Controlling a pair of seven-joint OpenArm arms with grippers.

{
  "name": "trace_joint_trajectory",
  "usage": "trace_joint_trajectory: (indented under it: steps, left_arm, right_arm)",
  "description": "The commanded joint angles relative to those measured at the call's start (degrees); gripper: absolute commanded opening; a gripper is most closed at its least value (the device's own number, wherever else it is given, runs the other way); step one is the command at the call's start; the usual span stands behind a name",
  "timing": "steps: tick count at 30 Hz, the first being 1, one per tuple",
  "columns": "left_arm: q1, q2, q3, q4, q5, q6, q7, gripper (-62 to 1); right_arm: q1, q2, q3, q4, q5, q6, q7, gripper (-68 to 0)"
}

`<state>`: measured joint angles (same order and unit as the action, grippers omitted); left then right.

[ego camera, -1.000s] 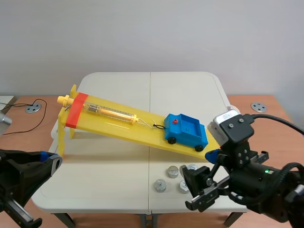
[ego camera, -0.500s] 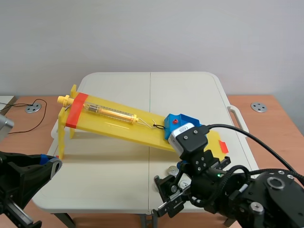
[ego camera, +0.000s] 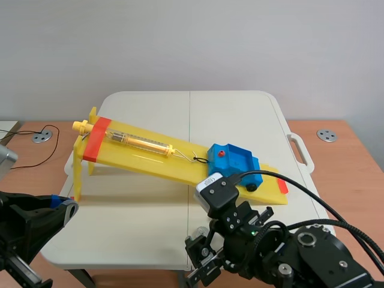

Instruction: Place the four metal weights on the blue cart on the ramp.

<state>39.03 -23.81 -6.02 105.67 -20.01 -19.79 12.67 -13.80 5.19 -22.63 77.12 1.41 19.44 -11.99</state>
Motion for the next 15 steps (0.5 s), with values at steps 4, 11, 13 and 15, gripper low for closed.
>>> trace_joint_trajectory:
  steps: [4,11,13,15]
  left_arm:
    - [-1.11,0.31,-0.85,3.76,-4.24,-1.4,-5.49,-57.1]
    - [-1.11,0.31,-0.85,3.76,-4.24,-1.4,-5.49,-57.1]
    - [-1.11,0.31,-0.85,3.76,-4.24,-1.4,-5.49,-57.1]
    - [-1.11,0.31,-0.85,3.76,-4.24,-1.4,-5.49,-57.1]
  right_arm:
    - [5.42,-2.05,-1.03,1.49,0.02,-2.27,8.48,-33.1]
    - [6.32,-2.05,-2.19,1.07,-1.68,-3.63,9.7,-33.1]
    - [6.34,-2.05,-2.19,1.07,-1.68,-3.63,9.84,-33.1]
    - [6.34,-2.05,-2.19,1.07,-1.68,-3.61,9.84,-33.1]
